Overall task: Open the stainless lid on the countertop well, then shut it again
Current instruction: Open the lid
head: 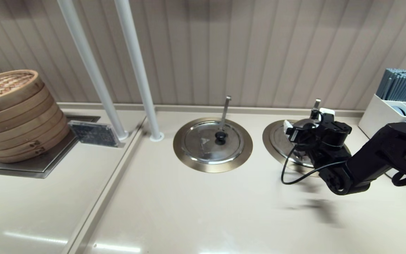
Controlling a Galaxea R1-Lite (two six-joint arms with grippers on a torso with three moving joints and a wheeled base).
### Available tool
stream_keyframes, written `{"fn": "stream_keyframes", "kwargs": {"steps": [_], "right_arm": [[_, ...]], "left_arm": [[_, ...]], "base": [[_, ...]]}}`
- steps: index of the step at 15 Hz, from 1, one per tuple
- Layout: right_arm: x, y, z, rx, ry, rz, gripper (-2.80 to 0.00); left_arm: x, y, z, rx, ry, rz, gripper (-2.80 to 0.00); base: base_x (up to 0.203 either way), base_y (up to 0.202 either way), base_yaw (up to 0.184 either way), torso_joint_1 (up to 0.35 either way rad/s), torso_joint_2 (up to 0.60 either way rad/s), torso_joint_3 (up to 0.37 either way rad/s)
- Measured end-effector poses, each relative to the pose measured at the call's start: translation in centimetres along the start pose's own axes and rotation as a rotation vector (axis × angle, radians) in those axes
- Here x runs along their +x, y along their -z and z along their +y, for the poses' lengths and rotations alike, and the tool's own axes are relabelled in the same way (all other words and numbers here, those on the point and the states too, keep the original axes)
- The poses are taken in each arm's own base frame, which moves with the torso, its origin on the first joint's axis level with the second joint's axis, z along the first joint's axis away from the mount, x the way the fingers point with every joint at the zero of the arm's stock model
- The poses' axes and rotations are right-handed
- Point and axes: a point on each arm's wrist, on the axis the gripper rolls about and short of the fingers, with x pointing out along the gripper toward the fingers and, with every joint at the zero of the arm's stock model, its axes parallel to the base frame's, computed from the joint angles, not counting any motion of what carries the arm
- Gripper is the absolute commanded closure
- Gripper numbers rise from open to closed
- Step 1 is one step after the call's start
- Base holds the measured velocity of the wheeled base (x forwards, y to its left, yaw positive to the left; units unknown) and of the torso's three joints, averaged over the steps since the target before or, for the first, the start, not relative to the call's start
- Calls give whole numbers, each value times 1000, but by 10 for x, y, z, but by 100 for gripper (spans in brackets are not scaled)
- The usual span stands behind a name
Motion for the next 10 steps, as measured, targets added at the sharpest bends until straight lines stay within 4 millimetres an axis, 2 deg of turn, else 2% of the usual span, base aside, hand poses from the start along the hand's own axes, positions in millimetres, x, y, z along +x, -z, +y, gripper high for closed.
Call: {"fn": "stream_keyframes", "kwargs": {"steps": [10], "right_arm": [[-22, 7, 27, -8, -54, 35, -280]], "left_arm": [[0, 0, 0, 0, 0, 0, 0]], "base": [[0, 0, 0, 0, 0, 0]]}}
